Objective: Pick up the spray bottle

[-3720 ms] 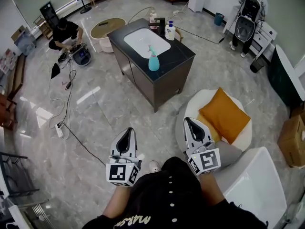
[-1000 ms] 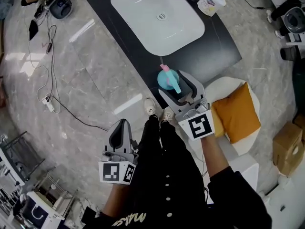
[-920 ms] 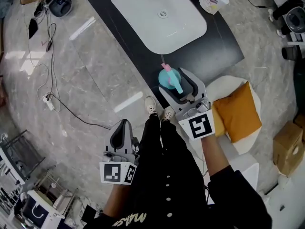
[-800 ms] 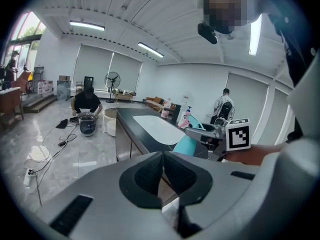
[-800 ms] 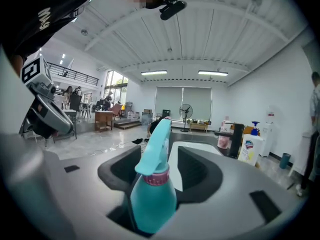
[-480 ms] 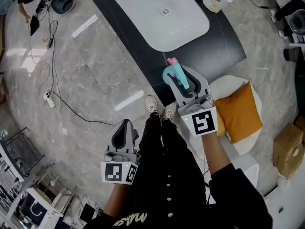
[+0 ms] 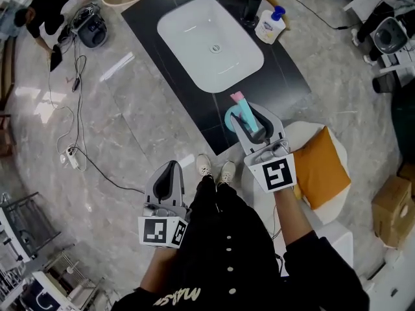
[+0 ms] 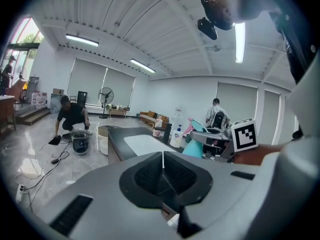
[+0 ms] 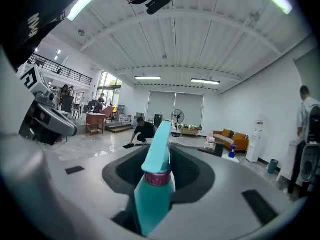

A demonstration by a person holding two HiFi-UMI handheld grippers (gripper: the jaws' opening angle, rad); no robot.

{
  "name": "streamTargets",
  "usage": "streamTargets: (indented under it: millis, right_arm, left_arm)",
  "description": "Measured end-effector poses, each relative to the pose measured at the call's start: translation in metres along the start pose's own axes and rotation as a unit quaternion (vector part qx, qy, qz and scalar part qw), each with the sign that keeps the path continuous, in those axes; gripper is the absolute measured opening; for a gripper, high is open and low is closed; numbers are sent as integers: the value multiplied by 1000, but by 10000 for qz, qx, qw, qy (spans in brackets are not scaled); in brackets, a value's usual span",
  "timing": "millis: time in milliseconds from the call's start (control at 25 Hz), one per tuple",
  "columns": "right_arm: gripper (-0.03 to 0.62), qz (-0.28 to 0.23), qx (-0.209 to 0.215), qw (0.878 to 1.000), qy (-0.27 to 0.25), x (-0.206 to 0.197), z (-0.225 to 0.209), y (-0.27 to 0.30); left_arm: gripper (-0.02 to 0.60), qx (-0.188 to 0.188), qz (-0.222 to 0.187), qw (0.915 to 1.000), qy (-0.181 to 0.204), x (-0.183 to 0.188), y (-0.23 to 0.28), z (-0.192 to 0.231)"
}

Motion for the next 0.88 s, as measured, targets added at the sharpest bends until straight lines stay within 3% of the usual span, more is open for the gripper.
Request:
streamTargets:
  millis: [400,560,880]
  right_arm:
    - [133,-228,-271,9993,-111,75,11,-55]
    - [133,-96,-396,9989,-222,93,18,-69]
    - [133,-391,-860,9953,-215,116,20,-102]
  left_arm:
    - [17,-413,-780,9960,145,58,-13,-26]
    - [17,-561,-1022,9930,197,77,-17,-30]
    - [17,-708,-1422,9869,283,108,-13,-33]
Point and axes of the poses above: the fingertips, and each gripper's own axes: y forward along the fingers, z to its left, x out of its top, the point moved 10 cm from there along -y, backward along the fingers, and after that the axes turned 10 degrees about x, right-handed, at the moved point
